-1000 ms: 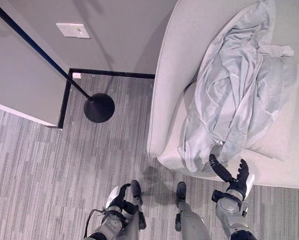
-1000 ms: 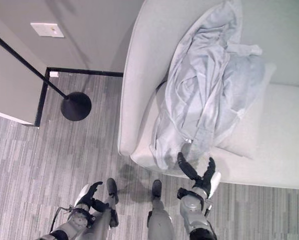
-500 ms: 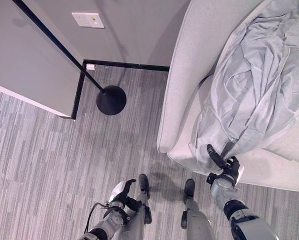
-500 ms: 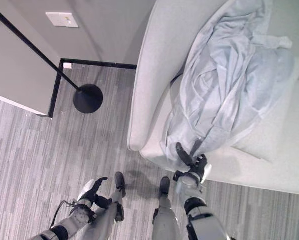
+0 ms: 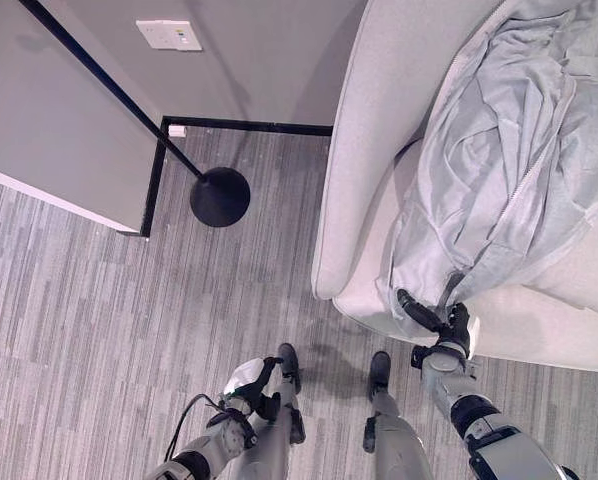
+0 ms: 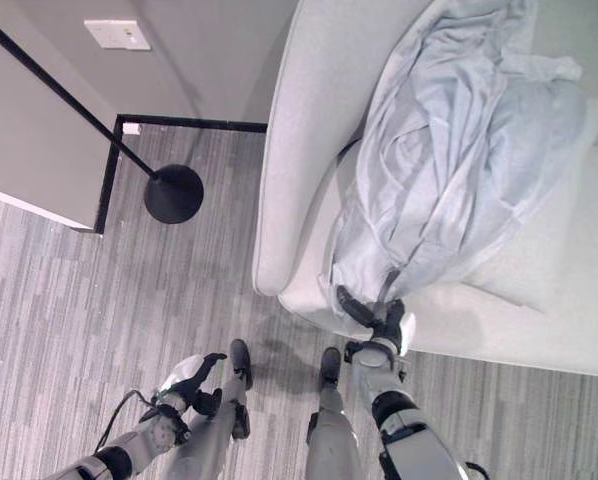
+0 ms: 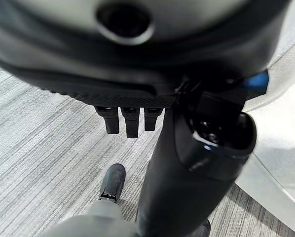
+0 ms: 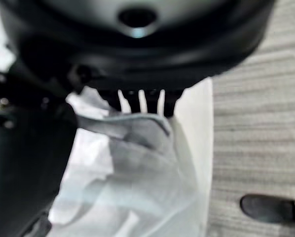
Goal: Hang the clothes on the sofa on the clothes rack.
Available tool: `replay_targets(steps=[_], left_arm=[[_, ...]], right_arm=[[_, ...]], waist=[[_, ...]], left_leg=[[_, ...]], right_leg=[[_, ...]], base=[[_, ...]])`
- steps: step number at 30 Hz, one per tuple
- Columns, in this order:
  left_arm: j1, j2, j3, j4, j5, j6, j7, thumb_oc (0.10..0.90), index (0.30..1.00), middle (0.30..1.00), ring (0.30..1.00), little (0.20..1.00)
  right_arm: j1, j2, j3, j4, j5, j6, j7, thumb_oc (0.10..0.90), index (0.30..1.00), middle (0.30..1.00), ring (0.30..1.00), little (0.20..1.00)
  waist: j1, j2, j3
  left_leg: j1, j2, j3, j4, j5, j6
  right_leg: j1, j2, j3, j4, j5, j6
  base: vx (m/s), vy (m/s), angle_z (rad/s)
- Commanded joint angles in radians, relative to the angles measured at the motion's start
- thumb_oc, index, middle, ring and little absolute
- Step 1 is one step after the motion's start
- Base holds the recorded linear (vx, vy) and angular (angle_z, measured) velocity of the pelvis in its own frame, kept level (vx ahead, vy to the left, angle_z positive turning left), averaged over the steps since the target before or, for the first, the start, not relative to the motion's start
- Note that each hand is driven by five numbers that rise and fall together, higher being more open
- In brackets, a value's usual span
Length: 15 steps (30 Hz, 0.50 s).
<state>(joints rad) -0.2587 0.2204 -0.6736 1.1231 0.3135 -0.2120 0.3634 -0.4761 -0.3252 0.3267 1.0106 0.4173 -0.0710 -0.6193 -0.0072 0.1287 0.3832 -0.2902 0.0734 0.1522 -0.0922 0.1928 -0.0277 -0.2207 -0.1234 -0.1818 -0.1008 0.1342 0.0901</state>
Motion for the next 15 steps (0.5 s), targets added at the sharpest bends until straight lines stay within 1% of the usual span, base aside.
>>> replay_targets(steps=[1, 5, 6, 7, 8, 9, 10, 11, 12, 13, 14, 15], left_arm=[[-0.012, 0.02, -0.063, 0.026, -0.039, -0.007, 0.016, 0.8, 0.9, 0.9, 0.9, 0.9], [-0.002, 0.037, -0.069, 0.024, -0.047, -0.011, 0.027, 0.8, 0.9, 0.9, 0.9, 0.9], [-0.007, 0.045, -0.077, 0.027, -0.052, -0.01, 0.031, 0.8, 0.9, 0.9, 0.9, 0.9], [-0.009, 0.045, -0.077, 0.027, -0.052, -0.01, 0.031, 0.8, 0.9, 0.9, 0.9, 0.9], [-0.018, 0.051, -0.089, 0.034, -0.059, -0.01, 0.034, 0.8, 0.9, 0.9, 0.9, 0.9], [-0.022, 0.055, -0.095, 0.033, -0.059, -0.01, 0.036, 0.8, 0.9, 0.9, 0.9, 0.9], [-0.03, 0.062, -0.106, 0.035, -0.054, -0.009, 0.04, 0.8, 0.9, 0.9, 0.9, 0.9], [-0.036, 0.065, -0.112, 0.036, -0.053, -0.008, 0.041, 0.8, 0.9, 0.9, 0.9, 0.9], [-0.04, 0.063, -0.122, 0.042, -0.05, -0.003, 0.044, 0.8, 0.9, 0.9, 0.9, 0.9], [-0.041, 0.062, -0.122, 0.042, -0.05, -0.003, 0.045, 0.8, 0.9, 0.9, 0.9, 0.9], [-0.04, 0.058, -0.125, 0.061, -0.047, 0.002, 0.046, 0.8, 0.9, 0.9, 0.9, 0.9], [-0.04, 0.054, -0.127, 0.077, -0.044, 0.005, 0.045, 0.8, 0.9, 0.9, 0.9, 0.9]], right_arm=[[-0.383, 0.03, 0.12, -0.049, -0.157, -0.096, 0.16, 0.8, 0.9, 0.9, 0.9, 0.9], [-0.465, 0.026, 0.134, 0.072, -0.168, -0.067, 0.154, 0.8, 0.9, 0.9, 0.9, 0.9], [-0.523, 0.015, 0.125, 0.168, -0.141, -0.056, 0.151, 0.8, 0.9, 0.9, 0.9, 0.9], [-0.527, 0.016, 0.125, 0.172, -0.14, -0.058, 0.152, 0.8, 0.9, 0.9, 0.9, 0.9], [-0.598, -0.011, 0.108, 0.272, -0.108, -0.041, 0.144, 0.8, 0.9, 0.9, 0.9, 0.9], [-0.627, -0.027, 0.098, 0.307, -0.092, -0.037, 0.139, 0.8, 0.9, 0.9, 0.9, 0.9], [-0.678, -0.065, 0.072, 0.362, -0.06, -0.031, 0.116, 0.8, 0.9, 0.9, 0.9, 0.9], [-0.703, -0.088, 0.066, 0.383, -0.051, -0.027, 0.099, 0.8, 0.9, 0.9, 0.9, 0.9], [-0.745, -0.141, 0.051, 0.426, -0.05, -0.012, 0.048, 0.8, 0.9, 0.9, 0.9, 0.9], [-0.747, -0.142, 0.051, 0.428, -0.05, -0.012, 0.048, 0.8, 0.9, 0.9, 0.9, 0.9], [-0.774, -0.173, 0.046, 0.434, -0.043, -0.005, 0.023, 0.8, 0.9, 0.9, 0.9, 0.9], [-0.786, -0.186, 0.048, 0.436, -0.045, 0.001, 0.016, 0.8, 0.9, 0.9, 0.9, 0.9]], waist=[[0.092, -0.04, -0.048], [0.12, -0.045, -0.061], [0.139, -0.045, -0.065], [0.137, -0.045, -0.065], [0.162, -0.043, -0.067], [0.173, -0.04, -0.067], [0.191, -0.035, -0.065], [0.198, -0.031, -0.065], [0.216, -0.031, -0.066], [0.214, -0.03, -0.066], [0.221, -0.035, -0.07], [0.225, -0.038, -0.073]], left_leg=[[0.01, -0.011, -0.065, 0.005, -0.113, -0.026], [0.004, -0.019, -0.087, 0.005, -0.112, -0.028], [-0.004, -0.024, -0.102, 0.005, -0.109, -0.029], [-0.005, -0.024, -0.104, 0.005, -0.109, -0.029], [-0.018, -0.034, -0.124, 0.005, -0.104, -0.031], [-0.025, -0.039, -0.135, 0.005, -0.102, -0.032], [-0.037, -0.049, -0.153, 0.005, -0.098, -0.034], [-0.044, -0.056, -0.165, 0.005, -0.098, -0.034], [-0.053, -0.069, -0.183, 0.005, -0.097, -0.035], [-0.053, -0.069, -0.186, 0.005, -0.097, -0.035], [-0.058, -0.078, -0.195, 0.005, -0.098, -0.033], [-0.06, -0.081, -0.201, 0.005, -0.098, -0.032]], right_leg=[[0.04, -0.057, 0.004, 0.014, -0.069, 0.042], [0.052, -0.061, -0.019, 0.014, -0.071, 0.045], [0.055, -0.063, -0.035, 0.014, -0.073, 0.047], [0.055, -0.063, -0.037, 0.014, -0.073, 0.047], [0.059, -0.07, -0.059, 0.014, -0.073, 0.05], [0.061, -0.073, -0.07, 0.014, -0.074, 0.052], [0.065, -0.079, -0.09, 0.014, -0.074, 0.057], [0.067, -0.082, -0.102, 0.014, -0.075, 0.06], [0.078, -0.089, -0.13, 0.014, -0.077, 0.067], [0.079, -0.089, -0.133, 0.014, -0.078, 0.067], [0.085, -0.093, -0.144, 0.014, -0.079, 0.07], [0.087, -0.096, -0.151, 0.014, -0.08, 0.072]], base=[[0.0, 0.0, 0.0], [0.0, 0.024, 0.15], [-0.01, 0.019, 0.33], [-0.02, 0.035, 0.35], [-0.01, 0.03, 0.27], [-0.02, 0.061, 0.21], [0.0, 0.06, 0.53], [0.02, 0.113, 0.7], [0.02, 0.083, 0.66], [0.04, 0.118, 0.35], [0.03, 0.085, 0.2], [0.04, 0.114, 0.24]])
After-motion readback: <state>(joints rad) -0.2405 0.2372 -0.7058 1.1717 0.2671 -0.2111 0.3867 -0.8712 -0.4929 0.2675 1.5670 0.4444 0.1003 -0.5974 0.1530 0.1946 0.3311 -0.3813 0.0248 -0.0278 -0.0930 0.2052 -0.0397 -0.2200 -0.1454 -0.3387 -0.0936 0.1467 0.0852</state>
